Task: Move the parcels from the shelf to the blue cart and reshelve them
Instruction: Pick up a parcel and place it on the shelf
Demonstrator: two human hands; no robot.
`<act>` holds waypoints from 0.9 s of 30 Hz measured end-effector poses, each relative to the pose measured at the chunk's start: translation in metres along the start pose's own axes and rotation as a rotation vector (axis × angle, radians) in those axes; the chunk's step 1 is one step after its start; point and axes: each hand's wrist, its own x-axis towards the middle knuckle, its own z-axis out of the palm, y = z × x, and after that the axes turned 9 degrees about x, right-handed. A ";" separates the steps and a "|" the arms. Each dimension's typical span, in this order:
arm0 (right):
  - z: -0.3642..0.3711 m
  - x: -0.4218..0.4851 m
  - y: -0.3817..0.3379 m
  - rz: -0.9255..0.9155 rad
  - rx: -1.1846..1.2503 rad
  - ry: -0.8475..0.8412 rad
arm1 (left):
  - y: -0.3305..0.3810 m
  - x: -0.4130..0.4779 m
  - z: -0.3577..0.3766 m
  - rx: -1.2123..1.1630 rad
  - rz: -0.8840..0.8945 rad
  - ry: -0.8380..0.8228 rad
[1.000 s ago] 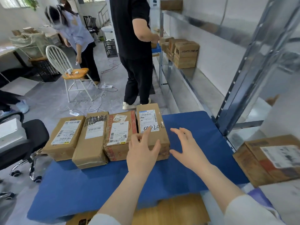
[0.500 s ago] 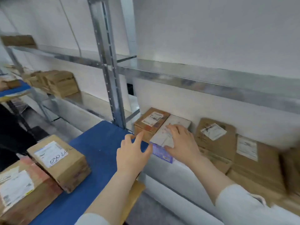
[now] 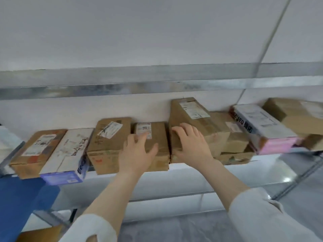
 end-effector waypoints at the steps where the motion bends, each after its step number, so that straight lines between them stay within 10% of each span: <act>1: -0.008 -0.003 0.011 0.004 -0.001 0.017 | 0.015 0.005 0.004 -0.011 0.010 -0.010; 10: -0.062 -0.001 0.051 -0.106 0.010 0.095 | 0.122 0.020 0.023 -0.240 0.027 -0.048; 27: -0.102 -0.011 0.190 0.084 0.190 -0.429 | 0.183 0.015 0.040 -0.335 0.083 -0.322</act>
